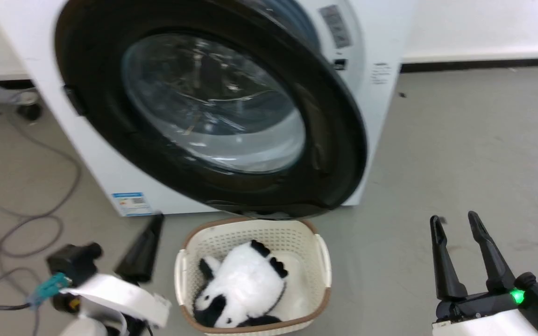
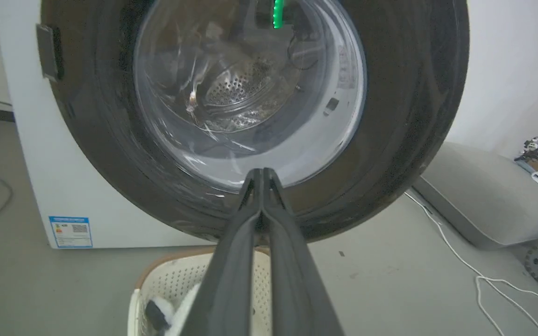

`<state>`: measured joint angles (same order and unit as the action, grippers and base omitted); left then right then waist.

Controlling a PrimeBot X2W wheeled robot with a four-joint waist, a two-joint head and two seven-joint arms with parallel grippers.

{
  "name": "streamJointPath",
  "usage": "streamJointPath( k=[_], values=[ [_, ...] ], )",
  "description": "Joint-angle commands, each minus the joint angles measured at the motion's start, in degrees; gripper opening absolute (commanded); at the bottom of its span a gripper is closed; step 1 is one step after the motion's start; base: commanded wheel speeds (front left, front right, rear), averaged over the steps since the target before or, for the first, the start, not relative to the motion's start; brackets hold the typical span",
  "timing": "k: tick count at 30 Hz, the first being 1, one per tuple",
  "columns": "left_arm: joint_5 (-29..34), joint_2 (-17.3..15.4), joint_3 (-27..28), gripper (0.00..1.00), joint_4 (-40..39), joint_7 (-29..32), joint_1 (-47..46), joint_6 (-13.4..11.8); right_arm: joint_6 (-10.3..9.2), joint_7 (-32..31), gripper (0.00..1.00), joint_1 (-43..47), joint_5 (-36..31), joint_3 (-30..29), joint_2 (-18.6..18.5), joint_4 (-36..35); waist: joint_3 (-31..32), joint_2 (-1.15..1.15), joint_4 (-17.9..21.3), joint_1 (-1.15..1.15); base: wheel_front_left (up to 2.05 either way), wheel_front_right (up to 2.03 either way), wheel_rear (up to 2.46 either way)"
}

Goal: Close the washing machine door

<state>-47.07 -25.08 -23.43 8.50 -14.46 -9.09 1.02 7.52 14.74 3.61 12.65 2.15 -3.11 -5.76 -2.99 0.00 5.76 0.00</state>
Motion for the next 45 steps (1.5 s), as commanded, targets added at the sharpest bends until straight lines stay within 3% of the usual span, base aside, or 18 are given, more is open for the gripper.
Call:
streamJointPath(
  k=[1,3,7,12,13,14,19,27,28,29,30,38,45],
  values=[
    [1.0,0.3,0.6,0.0,-0.8,-0.4,0.6,-0.3,-0.03,0.3,1.0,0.7,0.0,-0.1,0.0,-0.3,1.0,0.0,-2.7,0.0,0.0,0.0,0.0],
    [5.6,2.7,6.4,0.0,-5.6,-0.5,1.7,-1.7,-0.03,0.3,1.0,0.8,-0.1,-0.4,-0.1,-0.5,1.1,0.0,-4.2,0.0,0.0,0.0,0.0],
    [15.3,7.8,14.4,0.0,-12.6,-0.5,6.8,-1.3,-0.03,0.3,1.0,0.8,-0.3,-0.1,-0.5,-0.6,1.3,0.0,-6.3,0.0,0.0,0.0,0.0],
    [25.1,13.7,17.7,0.0,-14.7,-0.5,12.9,0.6,-0.03,0.3,1.0,1.0,-0.4,-0.2,-0.8,-0.2,1.7,0.0,-7.7,0.0,0.0,0.0,0.0],
    [27.0,14.5,17.5,0.6,-14.4,-0.5,13.8,0.9,-0.03,0.3,1.0,1.1,-0.4,-0.1,-0.8,0.0,1.8,0.0,-7.8,0.0,0.0,0.0,0.0],
    [28.5,15.3,17.5,1.0,-13.9,-0.5,14.5,1.0,-0.03,0.3,1.0,1.1,-0.5,-0.1,-0.7,0.1,1.9,0.0,-7.9,0.0,0.0,0.0,0.0],
    [34.0,17.7,16.8,1.0,-12.7,-0.5,15.8,3.4,-0.03,0.3,1.0,1.4,-0.5,-0.2,-0.5,0.4,2.0,0.0,-8.5,0.0,0.0,0.0,0.0],
    [36.5,19.6,17.2,1.0,-11.8,-0.5,14.8,5.5,-0.03,0.3,1.0,1.4,-0.7,-0.8,-0.4,0.5,0.6,0.0,-9.6,0.0,0.0,0.0,0.0],
    [36.7,19.8,17.2,1.0,-11.7,-0.5,14.7,5.7,-0.03,0.3,0.93,1.4,-0.6,-0.5,-0.6,0.7,0.3,0.0,-9.8,0.0,0.0,0.0,0.0],
    [36.9,19.9,17.1,1.0,-11.7,-0.5,14.4,5.8,-0.03,0.3,0.32,1.3,-0.6,-0.3,-0.9,0.8,-0.1,0.0,-10.1,0.0,0.0,0.0,0.0],
    [37.1,20.1,17.1,1.0,-11.8,-0.5,14.2,5.9,-0.03,0.3,0.0,1.1,-0.7,0.1,-1.3,0.7,-0.6,0.0,-10.4,0.0,0.0,0.0,0.0],
    [36.7,21.2,16.4,1.0,-11.1,-0.5,11.6,6.3,-0.03,0.3,0.0,-4.2,-0.9,6.1,-8.6,3.0,-5.0,0.0,-13.5,0.0,0.0,0.0,0.0],
    [36.8,21.7,15.6,1.0,-10.7,-0.5,8.6,6.4,-0.03,-2.0,0.0,-15.2,3.0,10.5,-16.2,10.7,-10.4,0.0,-15.4,0.0,0.0,0.0,0.0]
  ],
)
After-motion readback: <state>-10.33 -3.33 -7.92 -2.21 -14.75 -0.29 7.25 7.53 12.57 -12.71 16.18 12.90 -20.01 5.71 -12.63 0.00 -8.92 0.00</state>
